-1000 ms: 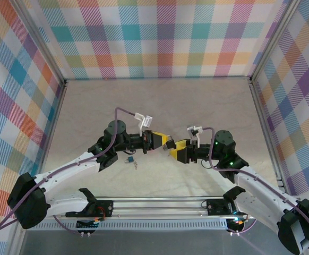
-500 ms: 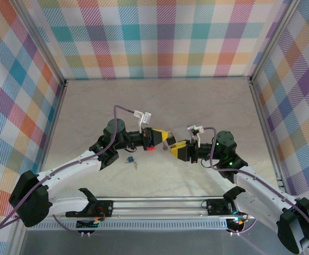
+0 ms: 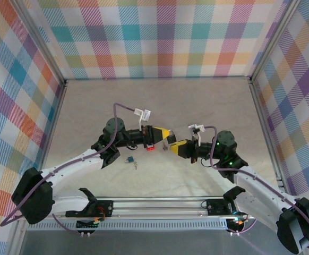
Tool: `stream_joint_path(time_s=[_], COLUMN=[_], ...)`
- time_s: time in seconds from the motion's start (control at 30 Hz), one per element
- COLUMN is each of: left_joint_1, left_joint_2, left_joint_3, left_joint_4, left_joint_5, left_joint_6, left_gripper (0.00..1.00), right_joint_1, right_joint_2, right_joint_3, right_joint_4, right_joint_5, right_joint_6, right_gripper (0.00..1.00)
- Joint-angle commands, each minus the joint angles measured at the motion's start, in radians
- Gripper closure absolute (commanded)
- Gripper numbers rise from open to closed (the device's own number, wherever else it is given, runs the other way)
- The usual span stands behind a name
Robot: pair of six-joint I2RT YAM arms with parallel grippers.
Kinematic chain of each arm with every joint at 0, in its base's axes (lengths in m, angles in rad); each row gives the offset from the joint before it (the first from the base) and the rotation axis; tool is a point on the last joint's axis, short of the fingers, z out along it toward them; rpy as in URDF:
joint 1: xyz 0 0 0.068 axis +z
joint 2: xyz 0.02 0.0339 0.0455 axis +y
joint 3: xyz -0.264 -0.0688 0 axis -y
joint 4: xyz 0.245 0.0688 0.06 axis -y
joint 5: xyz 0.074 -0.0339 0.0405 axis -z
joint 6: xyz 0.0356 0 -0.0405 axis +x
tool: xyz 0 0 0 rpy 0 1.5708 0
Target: Lock with the key
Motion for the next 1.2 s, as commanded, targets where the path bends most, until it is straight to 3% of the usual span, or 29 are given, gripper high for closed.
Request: stream_joint_path(time_s=[0.0, 0.27, 0.4, 0.47, 0.6, 0.73, 1.17], left_joint_1=[0.035, 0.059, 0.065, 0.064, 0.059, 0.024, -0.095], left_joint_2=[0.007, 0.059, 0.104, 0.141, 0.252, 0.393, 0.800], left_joint_3=[0.015, 0.057, 0.079, 0.081, 0.085, 0.133, 0.384], left_joint_4=[0.111, 0.179, 0.206, 0.201, 0.197, 0.066, -0.241], left_joint_5=[-0.032, -0.033, -0.031, -0.038, -0.040, -0.078, -0.183], left_joint_6=[-0.028, -0.065, -0.071, -0.065, -0.062, -0.001, 0.040], left_gripper=[1.00, 1.00, 1.00, 1.00, 1.00, 1.00, 1.00], right_joint_1=[0.004, 0.004, 0.004, 0.004, 0.005, 0.001, -0.035], right_joint_2=[-0.036, -0.113, -0.183, -0.275, -0.455, -0.487, -0.345], right_joint_3=[-0.023, -0.138, -0.153, -0.141, -0.086, -0.026, 0.041], right_joint_4=[0.007, 0.000, -0.083, -0.231, -0.568, -0.783, -0.849], right_joint_5=[-0.043, 0.000, 0.044, 0.155, 0.519, 0.765, 0.828], right_joint_6=[-0.011, 0.015, 0.017, 0.000, -0.035, 0.007, 0.074], right_gripper=[1.00, 1.00, 1.00, 1.00, 1.00, 1.00, 1.00])
